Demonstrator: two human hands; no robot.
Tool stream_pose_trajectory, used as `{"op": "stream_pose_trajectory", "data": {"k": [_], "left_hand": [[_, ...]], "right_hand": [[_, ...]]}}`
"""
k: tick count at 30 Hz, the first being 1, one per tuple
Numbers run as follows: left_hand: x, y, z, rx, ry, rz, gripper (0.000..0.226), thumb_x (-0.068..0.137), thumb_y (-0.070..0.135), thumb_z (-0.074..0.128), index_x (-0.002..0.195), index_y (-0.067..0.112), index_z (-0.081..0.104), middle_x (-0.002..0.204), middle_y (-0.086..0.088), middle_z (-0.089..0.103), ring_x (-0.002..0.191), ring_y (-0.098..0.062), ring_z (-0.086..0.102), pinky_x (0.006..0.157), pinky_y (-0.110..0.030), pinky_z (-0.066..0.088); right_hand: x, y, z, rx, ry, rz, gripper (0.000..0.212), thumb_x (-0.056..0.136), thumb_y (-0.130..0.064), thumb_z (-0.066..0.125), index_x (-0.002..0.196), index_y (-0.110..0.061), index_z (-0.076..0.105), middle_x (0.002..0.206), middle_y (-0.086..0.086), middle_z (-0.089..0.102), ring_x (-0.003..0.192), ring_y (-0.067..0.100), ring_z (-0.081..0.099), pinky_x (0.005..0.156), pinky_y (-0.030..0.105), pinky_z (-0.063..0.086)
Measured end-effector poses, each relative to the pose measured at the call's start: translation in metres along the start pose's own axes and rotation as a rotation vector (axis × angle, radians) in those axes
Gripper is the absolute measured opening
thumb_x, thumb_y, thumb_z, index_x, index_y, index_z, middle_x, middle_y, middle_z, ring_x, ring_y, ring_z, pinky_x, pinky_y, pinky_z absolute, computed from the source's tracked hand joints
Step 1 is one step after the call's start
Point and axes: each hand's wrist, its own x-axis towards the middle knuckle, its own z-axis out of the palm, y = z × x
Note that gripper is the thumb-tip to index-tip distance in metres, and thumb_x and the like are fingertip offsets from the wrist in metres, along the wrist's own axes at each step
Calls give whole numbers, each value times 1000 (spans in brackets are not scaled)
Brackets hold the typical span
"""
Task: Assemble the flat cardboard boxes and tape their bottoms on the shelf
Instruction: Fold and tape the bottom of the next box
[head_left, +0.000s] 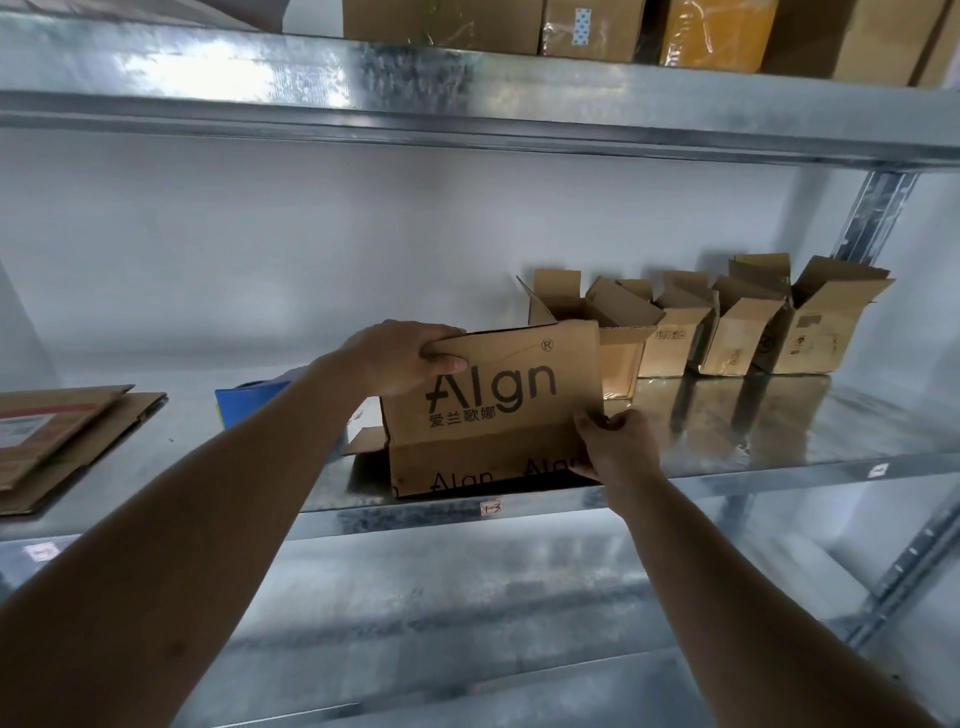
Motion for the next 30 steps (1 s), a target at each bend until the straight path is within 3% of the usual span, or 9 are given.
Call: {"op": "stream_pose_trajectory", "data": {"k": [2, 4, 7, 12, 15, 17, 20, 23, 30], "left_hand": [[-1, 4, 5, 71, 10, 14, 53, 98, 65, 53, 148, 52, 45, 137, 9, 65, 127, -22, 56, 104, -45, 47], [-1, 3, 9, 95, 24, 14, 57, 95, 70, 54, 148, 52, 45, 134, 7, 66, 125, -23, 57, 103, -46, 48], [-1, 1, 12, 102, 18, 11, 61, 90, 73, 56, 147, 53, 47, 128, 6, 69, 120, -22, 59, 102, -49, 49], [-8, 2, 21, 142, 20, -17, 64, 86, 81, 52, 145, 59, 42, 119, 3, 62, 118, -26, 55, 97, -52, 51], [-19, 5, 26, 192, 47, -45, 63, 89, 77, 51, 148, 61, 36, 124, 1, 55, 123, -27, 47, 98, -52, 50], [-27, 10, 30, 236, 56, -46, 65, 90, 74, 53, 151, 60, 33, 133, 0, 51, 129, -27, 42, 100, -51, 49], [-34, 14, 33, 272, 67, -57, 68, 91, 76, 50, 153, 61, 28, 143, 0, 44, 137, -28, 36, 103, -52, 49], [-37, 13, 33, 278, 81, -67, 67, 92, 75, 49, 153, 60, 27, 142, 1, 44, 137, -28, 36, 103, -51, 49], [-53, -11, 25, 313, 130, -122, 66, 92, 77, 47, 153, 60, 27, 138, 1, 47, 135, -27, 38, 99, -48, 51]], "right_hand": [[-1, 6, -1, -87, 9, -31, 30, 95, -21, 76, 111, -8, 54, 101, 7, 60, 103, 34, 66, 69, 44, 66], [-5, 10, -2, -398, 76, -146, 33, 94, -30, 75, 112, -12, 55, 98, 3, 61, 103, 33, 65, 74, 40, 58], [-7, 13, -3, -864, 314, -303, 47, 91, -46, 72, 124, -18, 53, 118, 12, 56, 111, 35, 56, 89, 42, 48], [-8, 6, 5, -595, 262, -586, 64, 95, -46, 66, 148, -27, 37, 137, 15, 47, 115, 34, 53, 84, 43, 55], [-11, 6, 14, -620, 196, -675, 80, 95, -42, 63, 160, -34, 17, 160, 17, 32, 138, 45, 44, 103, 64, 50], [-15, 5, 20, -709, 185, -741, 83, 97, -36, 60, 164, -35, 11, 167, 15, 21, 148, 44, 31, 112, 63, 40], [-20, 0, 28, -815, 227, -906, 57, 105, -44, 39, 159, -28, 37, 170, 13, 23, 154, 44, 23, 119, 61, 29], [-17, -11, 39, -910, 231, -967, 58, 108, -51, 23, 158, -29, 40, 170, 10, 26, 157, 38, 19, 126, 55, 10], [-15, -25, 71, -1055, 59, -974, 68, 105, -56, 9, 151, -27, 49, 154, 6, 53, 149, 32, 38, 124, 53, 25]]}}
